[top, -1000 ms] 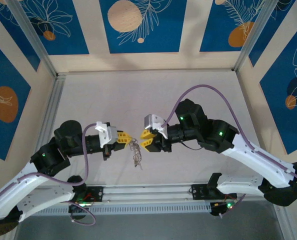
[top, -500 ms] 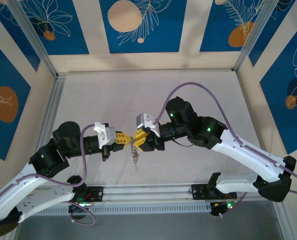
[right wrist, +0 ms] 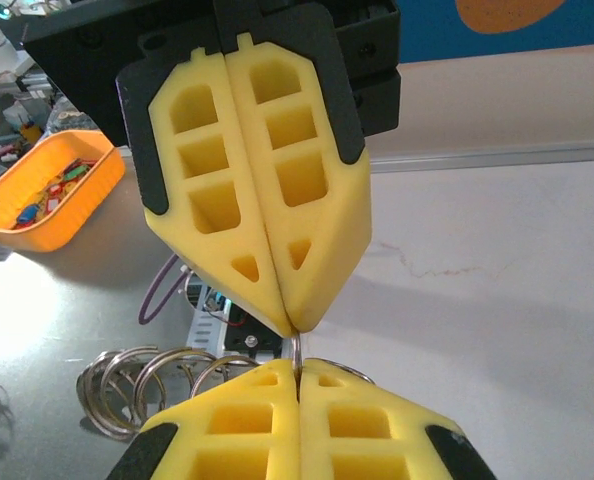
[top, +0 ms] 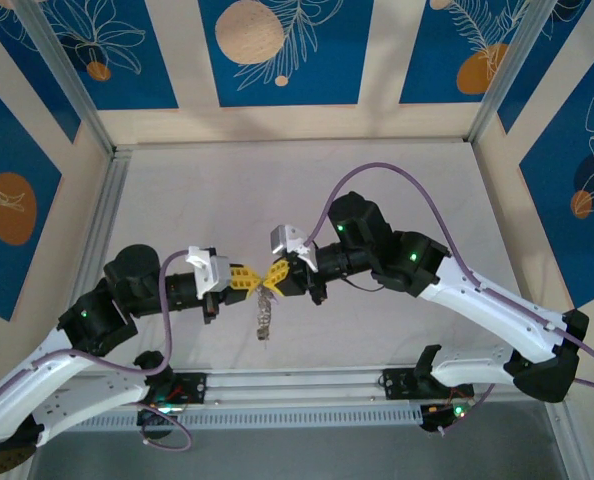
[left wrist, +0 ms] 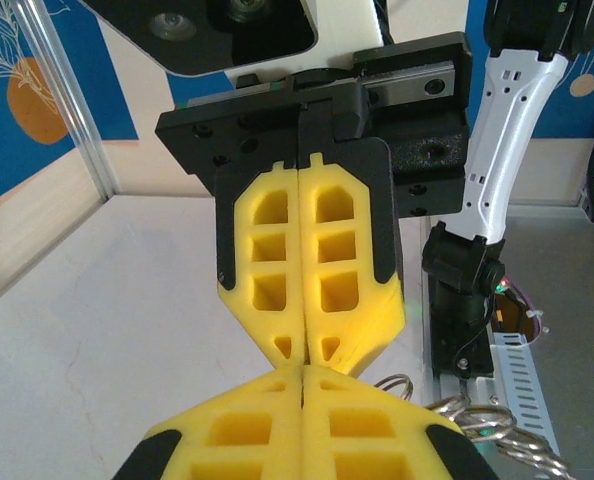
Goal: Put the keys on the keyring
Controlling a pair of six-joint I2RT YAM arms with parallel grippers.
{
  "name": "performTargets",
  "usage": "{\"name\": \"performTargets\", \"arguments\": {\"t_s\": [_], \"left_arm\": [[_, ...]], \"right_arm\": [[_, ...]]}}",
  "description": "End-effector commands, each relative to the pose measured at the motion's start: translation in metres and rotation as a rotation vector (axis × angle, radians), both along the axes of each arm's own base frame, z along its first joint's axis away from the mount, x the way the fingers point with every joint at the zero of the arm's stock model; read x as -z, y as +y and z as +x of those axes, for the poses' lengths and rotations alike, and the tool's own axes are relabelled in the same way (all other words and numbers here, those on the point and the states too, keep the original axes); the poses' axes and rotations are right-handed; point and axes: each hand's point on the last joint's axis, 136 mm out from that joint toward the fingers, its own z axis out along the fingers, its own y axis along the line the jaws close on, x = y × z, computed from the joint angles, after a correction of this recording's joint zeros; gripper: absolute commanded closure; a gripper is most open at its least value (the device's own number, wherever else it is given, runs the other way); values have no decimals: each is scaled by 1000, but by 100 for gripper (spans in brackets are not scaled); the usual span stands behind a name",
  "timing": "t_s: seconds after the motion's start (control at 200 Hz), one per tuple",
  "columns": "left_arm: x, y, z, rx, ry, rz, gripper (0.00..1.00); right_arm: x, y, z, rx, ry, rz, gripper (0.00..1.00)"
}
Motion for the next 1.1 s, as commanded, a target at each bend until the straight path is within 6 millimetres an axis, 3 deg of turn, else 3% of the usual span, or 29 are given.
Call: {"name": "performTargets", "arguments": {"t_s": [0.0,0.02,0.135,0.235,0.735,0.925,1.015,1.095], "left_arm": [[-13,3,-8,26,14,1,100],[-11,3,-8,30,25,19,99],[-1,4,-12,53,62,102,67],[3,6,-13,58,70,153,60],[17,1,4,7,45,225,60],[21,-3,9,0,45,226,64],[22,-6,9,9,50,224,74],[26,-7,12,4,58,237,75]], "right_arm": [[-4,-8,4,36,-84,-46,100],[-4,-9,4,40,-101,-58,100],[2,-11,6,43,-183,-145,100],[5,-10,9,37,-242,-213,100],[-3,-1,0,-33,-297,-233,100],[-3,1,-6,-50,-290,-219,100],[-2,2,-7,-55,-284,-216,100],[-2,3,-8,-57,-281,-211,100]]}}
